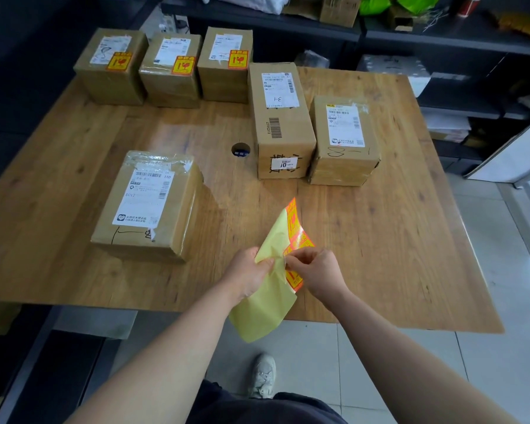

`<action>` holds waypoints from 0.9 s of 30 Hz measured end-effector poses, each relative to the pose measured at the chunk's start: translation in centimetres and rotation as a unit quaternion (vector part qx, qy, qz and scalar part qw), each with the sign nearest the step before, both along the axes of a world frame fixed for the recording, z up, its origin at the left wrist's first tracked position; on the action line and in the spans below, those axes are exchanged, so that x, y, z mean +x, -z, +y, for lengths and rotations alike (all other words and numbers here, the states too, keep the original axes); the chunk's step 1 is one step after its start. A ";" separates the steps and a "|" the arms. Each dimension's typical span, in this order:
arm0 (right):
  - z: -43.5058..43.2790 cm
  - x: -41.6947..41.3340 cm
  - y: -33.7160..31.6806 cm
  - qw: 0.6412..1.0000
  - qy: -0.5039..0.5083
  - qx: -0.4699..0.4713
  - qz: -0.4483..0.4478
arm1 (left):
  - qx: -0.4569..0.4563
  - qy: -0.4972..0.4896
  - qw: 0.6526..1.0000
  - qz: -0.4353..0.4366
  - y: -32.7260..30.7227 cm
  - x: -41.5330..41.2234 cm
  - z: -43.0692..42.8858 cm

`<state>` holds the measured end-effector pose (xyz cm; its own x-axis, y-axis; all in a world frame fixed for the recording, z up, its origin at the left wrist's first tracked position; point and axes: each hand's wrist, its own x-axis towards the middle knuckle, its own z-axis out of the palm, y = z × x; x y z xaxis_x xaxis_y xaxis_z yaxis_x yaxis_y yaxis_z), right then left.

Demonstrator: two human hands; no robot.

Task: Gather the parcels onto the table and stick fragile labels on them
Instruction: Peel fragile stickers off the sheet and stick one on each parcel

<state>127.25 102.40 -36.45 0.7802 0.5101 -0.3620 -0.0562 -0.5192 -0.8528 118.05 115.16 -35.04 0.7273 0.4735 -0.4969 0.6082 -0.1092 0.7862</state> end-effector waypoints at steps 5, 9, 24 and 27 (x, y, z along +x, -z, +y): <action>0.0 0.1 0.1 0.999 0.032 -0.028 0.009 | 0.062 -0.014 0.997 0.035 0.9 0.1 0.8; -0.6 0.3 0.2 0.997 0.046 -0.047 0.033 | 0.128 -0.023 0.989 0.070 1.8 0.2 1.4; -1.6 1.7 -0.9 0.989 0.085 -0.002 0.125 | 0.330 0.053 0.929 0.157 2.3 1.5 1.9; -1.9 1.9 -1.2 0.981 0.109 0.033 0.160 | 0.355 0.061 0.919 0.159 2.2 1.7 1.9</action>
